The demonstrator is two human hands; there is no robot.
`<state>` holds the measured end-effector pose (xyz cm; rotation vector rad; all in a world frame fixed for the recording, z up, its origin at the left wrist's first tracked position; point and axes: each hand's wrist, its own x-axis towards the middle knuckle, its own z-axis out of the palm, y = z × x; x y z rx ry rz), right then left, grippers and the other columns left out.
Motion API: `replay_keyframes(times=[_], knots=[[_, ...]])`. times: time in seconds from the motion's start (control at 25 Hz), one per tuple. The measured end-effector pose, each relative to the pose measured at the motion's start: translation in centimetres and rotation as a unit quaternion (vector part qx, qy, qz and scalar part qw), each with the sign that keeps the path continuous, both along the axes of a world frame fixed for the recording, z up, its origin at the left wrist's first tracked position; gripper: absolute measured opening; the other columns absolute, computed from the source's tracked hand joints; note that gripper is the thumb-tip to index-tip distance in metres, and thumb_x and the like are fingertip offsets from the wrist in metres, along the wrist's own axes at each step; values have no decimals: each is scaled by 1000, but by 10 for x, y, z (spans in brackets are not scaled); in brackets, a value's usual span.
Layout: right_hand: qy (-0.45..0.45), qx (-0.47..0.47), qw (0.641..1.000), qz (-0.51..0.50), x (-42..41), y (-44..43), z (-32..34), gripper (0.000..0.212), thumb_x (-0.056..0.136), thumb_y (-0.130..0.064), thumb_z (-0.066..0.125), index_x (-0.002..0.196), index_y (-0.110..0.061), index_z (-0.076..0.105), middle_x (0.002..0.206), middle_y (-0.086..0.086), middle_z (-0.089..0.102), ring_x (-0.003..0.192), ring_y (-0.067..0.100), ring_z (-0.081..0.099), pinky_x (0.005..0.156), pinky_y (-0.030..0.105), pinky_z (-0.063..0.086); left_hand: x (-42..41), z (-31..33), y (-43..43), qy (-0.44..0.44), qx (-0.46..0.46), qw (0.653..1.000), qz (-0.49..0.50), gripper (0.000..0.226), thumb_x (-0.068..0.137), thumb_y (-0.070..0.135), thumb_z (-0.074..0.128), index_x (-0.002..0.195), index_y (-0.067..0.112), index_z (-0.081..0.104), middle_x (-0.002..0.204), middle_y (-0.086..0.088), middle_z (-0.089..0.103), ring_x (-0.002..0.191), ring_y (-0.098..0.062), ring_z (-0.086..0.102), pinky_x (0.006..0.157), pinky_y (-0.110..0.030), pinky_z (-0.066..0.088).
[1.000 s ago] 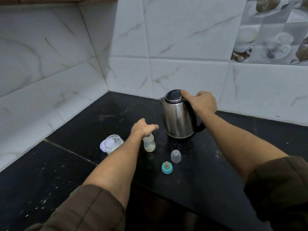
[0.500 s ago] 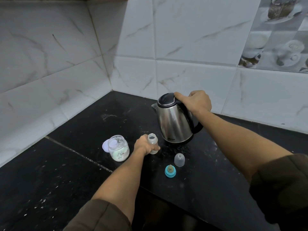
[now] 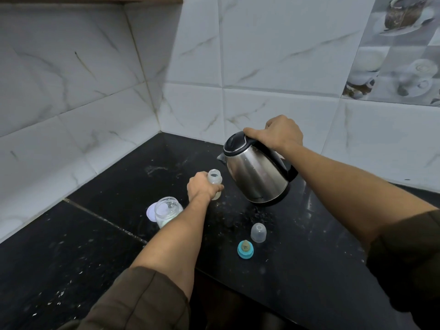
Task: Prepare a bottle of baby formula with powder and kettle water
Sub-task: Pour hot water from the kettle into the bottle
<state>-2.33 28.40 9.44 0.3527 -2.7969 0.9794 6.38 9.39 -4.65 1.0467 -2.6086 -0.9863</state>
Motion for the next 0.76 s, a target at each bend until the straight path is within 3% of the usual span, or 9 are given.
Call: replay_keyframes(times=[0.76], knots=[[77, 156, 983, 66, 0, -33, 20, 54, 63, -69, 69, 63, -17, 58, 66, 1, 62, 65, 23, 60, 55, 28, 35, 2, 24, -10, -26, -53, 998, -22, 44, 70, 37, 93, 108, 21, 77, 100, -4, 75, 95, -22, 68, 80, -35, 55]])
